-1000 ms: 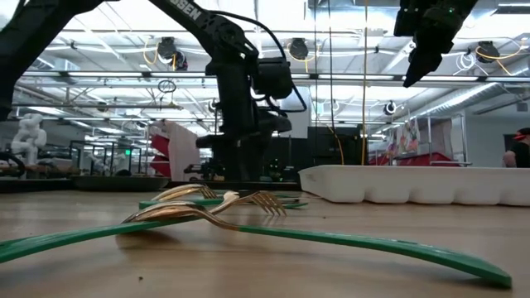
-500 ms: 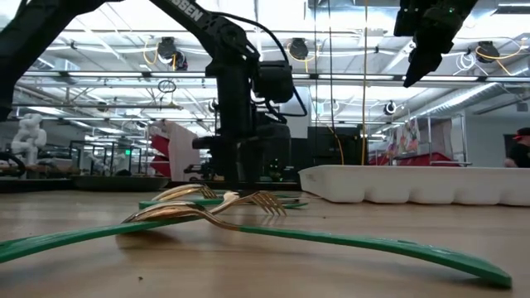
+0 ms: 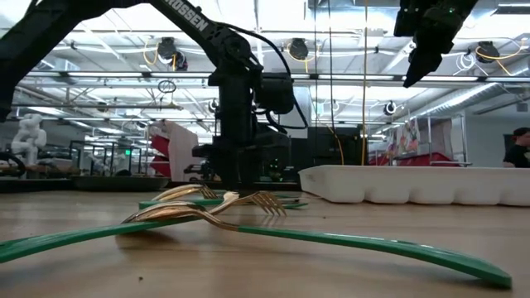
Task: Sort silverware
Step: Put the green knife on the silverware organizer
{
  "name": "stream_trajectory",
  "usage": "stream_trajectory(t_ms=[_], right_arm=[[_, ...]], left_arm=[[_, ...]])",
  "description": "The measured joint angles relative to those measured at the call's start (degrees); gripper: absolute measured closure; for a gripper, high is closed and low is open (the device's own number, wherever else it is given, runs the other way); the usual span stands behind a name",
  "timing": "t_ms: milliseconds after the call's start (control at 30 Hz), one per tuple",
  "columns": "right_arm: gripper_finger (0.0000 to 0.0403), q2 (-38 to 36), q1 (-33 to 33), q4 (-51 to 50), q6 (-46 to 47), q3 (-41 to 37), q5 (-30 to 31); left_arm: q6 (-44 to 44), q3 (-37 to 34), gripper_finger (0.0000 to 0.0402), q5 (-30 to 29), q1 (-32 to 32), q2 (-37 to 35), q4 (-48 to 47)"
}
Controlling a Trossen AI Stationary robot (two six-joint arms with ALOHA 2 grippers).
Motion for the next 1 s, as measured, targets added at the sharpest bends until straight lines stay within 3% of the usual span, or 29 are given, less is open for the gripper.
stream_trajectory(t_ms=[233, 1000], right_arm=[[0.0149, 0.0, 0.0, 0.0, -0.2, 0.0, 0.0], [0.0149, 0.0, 0.0, 0.0, -0.4, 0.0, 0.1]], left_arm=[[0.3, 0.0, 0.0381, 0.6, 0.2, 0.5, -0.3], [0.4, 9.7, 0.0401, 2.3, 0.7, 1.3, -11.8]])
